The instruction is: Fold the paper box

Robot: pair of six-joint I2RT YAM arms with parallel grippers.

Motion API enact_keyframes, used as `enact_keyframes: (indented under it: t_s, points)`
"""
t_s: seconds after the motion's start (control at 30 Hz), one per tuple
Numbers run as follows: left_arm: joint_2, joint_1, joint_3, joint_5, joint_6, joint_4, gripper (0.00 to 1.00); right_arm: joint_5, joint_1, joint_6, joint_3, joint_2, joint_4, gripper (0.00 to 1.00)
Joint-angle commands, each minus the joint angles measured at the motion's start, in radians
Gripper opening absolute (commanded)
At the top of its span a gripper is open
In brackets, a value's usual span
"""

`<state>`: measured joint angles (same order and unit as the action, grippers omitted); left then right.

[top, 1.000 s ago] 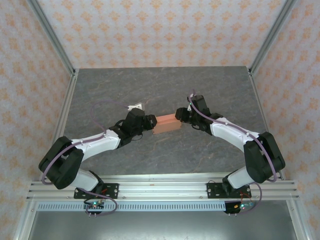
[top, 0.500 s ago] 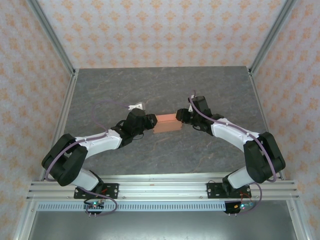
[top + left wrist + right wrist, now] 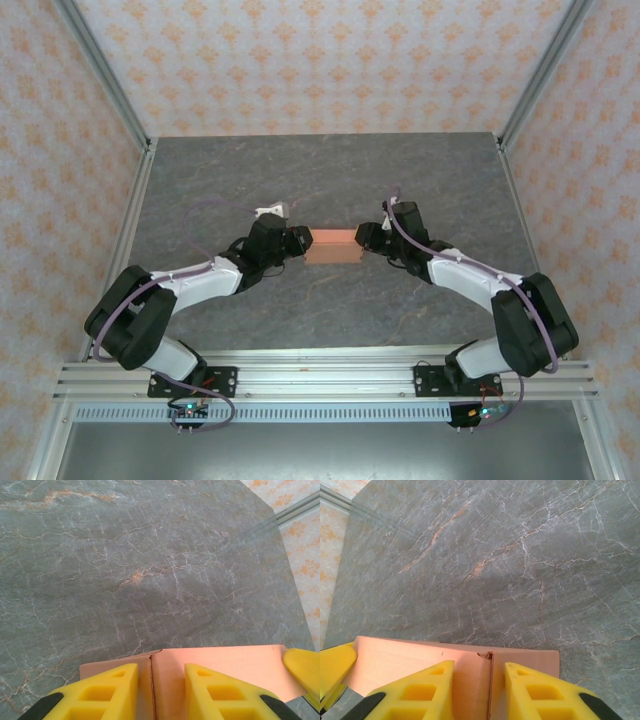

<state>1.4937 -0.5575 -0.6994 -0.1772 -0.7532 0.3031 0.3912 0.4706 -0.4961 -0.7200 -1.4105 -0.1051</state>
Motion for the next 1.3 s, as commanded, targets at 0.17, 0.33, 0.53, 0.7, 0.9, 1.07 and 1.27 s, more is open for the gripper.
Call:
enact_keyframes:
  t_s: [0.17, 0.33, 0.53, 0.7, 0.9, 1.07, 1.27]
  points:
    - [0.054, 0.014, 0.034, -0.024, 0.041, -0.131, 0.29, 0.035, -0.032, 0.031, 0.015, -0.01, 0.178, 0.34]
    - [0.061, 0.014, 0.032, -0.03, 0.042, -0.129, 0.29, 0.143, -0.068, 0.041, -0.006, -0.054, 0.181, 0.35]
    - [0.055, 0.014, 0.034, -0.028, 0.043, -0.136, 0.29, 0.232, -0.111, 0.021, 0.041, -0.064, 0.117, 0.29]
    - [0.056, 0.014, 0.038, -0.031, 0.038, -0.136, 0.29, 0.275, -0.121, 0.006, 0.08, -0.098, 0.06, 0.2]
    - [0.051, 0.014, 0.046, -0.042, 0.026, -0.123, 0.31, 0.274, -0.123, -0.005, 0.114, -0.123, 0.022, 0.15]
    - [0.039, 0.015, 0.032, -0.048, 0.025, -0.125, 0.37, 0.241, -0.124, 0.003, 0.12, -0.105, 0.038, 0.14]
    - [0.023, 0.022, 0.0, -0.075, 0.025, -0.135, 0.45, 0.211, -0.122, 0.014, 0.113, -0.073, 0.065, 0.13]
